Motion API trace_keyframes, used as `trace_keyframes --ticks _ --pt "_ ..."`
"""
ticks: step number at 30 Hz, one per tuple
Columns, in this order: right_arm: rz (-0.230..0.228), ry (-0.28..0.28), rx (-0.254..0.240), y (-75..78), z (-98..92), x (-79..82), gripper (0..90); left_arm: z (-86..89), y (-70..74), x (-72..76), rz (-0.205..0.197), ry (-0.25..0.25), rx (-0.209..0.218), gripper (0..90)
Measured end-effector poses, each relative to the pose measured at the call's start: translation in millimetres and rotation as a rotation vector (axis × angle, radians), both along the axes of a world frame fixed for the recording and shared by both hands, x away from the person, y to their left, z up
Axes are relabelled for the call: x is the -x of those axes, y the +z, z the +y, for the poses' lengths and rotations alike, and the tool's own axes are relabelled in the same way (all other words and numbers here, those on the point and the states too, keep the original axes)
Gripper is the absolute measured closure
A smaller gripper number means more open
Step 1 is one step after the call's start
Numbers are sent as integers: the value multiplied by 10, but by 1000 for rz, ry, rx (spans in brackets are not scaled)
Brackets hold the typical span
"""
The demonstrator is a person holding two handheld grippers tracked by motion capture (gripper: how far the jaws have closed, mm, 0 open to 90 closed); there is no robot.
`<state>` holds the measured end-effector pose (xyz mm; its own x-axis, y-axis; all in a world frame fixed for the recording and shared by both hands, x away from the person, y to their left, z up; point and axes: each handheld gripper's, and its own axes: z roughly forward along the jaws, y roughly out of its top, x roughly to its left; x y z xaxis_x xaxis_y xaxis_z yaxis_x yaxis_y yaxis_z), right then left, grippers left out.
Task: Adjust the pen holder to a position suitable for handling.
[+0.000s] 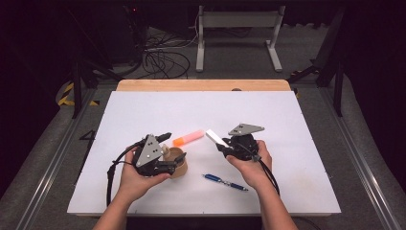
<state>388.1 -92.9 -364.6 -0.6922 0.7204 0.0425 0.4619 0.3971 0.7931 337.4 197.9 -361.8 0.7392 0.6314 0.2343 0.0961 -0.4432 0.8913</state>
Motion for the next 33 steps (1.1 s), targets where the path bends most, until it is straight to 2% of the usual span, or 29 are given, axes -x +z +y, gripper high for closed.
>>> trace_keyframes --ticks 8,15,19,24,28,33 --pt "28 101 -21 150 62 119 680 -151 -19 13 -47 -25 -104 287" --pt "47 169 -46 239 78 188 680 -255 -14 27 -77 -39 -165 317" --pt "65 197 -65 277 79 220 680 -299 -17 38 -102 -48 -209 340" --pt "84 237 -89 298 88 238 680 -343 -27 42 -116 -71 -231 373" --pt "98 248 -93 296 90 241 680 -382 -27 57 -127 -86 -267 394" --pt "119 276 -97 305 114 261 679 -431 -27 76 -163 -110 -307 424"
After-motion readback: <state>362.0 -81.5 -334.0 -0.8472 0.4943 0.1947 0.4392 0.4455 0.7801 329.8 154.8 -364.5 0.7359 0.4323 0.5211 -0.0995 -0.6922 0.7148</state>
